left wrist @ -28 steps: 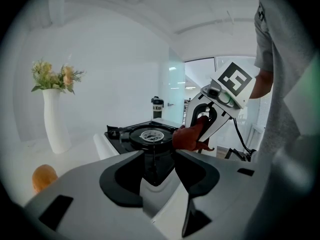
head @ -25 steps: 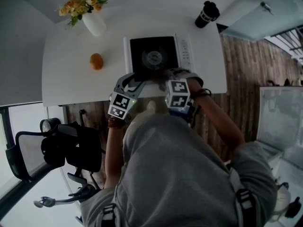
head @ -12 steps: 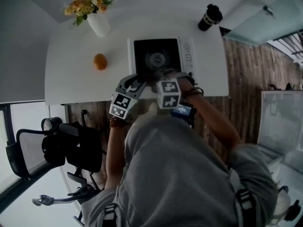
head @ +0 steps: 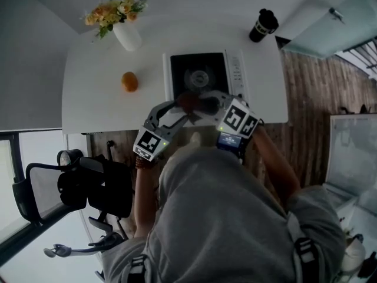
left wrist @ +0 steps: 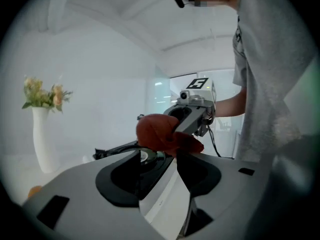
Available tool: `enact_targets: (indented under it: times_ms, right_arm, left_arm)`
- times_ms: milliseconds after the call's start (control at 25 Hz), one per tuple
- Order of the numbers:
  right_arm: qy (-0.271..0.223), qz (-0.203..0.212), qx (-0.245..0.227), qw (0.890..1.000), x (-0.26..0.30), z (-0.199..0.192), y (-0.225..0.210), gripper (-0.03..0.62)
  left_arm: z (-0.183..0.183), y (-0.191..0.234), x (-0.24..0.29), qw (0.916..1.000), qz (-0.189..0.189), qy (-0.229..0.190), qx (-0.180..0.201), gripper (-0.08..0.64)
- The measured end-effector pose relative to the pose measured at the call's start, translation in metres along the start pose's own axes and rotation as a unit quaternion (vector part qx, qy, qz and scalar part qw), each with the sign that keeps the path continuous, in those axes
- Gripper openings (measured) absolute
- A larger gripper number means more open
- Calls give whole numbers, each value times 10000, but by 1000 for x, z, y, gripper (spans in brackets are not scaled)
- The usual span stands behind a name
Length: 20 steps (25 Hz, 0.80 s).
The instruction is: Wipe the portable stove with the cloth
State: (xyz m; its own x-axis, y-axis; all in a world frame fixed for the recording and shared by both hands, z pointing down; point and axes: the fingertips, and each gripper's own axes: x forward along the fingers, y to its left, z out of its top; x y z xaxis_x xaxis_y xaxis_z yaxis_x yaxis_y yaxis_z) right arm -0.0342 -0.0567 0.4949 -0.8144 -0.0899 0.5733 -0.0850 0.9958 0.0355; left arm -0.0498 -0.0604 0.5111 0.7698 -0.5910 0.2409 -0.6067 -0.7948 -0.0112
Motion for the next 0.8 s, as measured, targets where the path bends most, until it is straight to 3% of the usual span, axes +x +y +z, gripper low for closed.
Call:
enact_targets:
  times_ms: [120,280,400,480,640,800]
  right_arm:
    - [-597,420,38,9973,-6,21,19,92]
    - [-596,794,118,9950,-7,14,35,92]
    - [-501,1016,459,9925,-11,6,38,94]
    - [-516,879,472,9937,-14,3,33,92]
    - [-848,479,435,9943,-23,4,20,112]
    - [-1031,247,443,9934,-34,5,10,121]
  left_arm:
    - [17,-21,6,9984,-426,-68,366,247]
    - [14,-41,9,9921,-1038,136,688,250]
    - [11,-48,11,9884,-1109,241,1007,244]
    - [10,-46,14,9905,-1059,138,868,187]
    - [19,-36,10,9945,-952,-428,-87,68]
    - [27,-30,14,9943,-881,-565,-212,51]
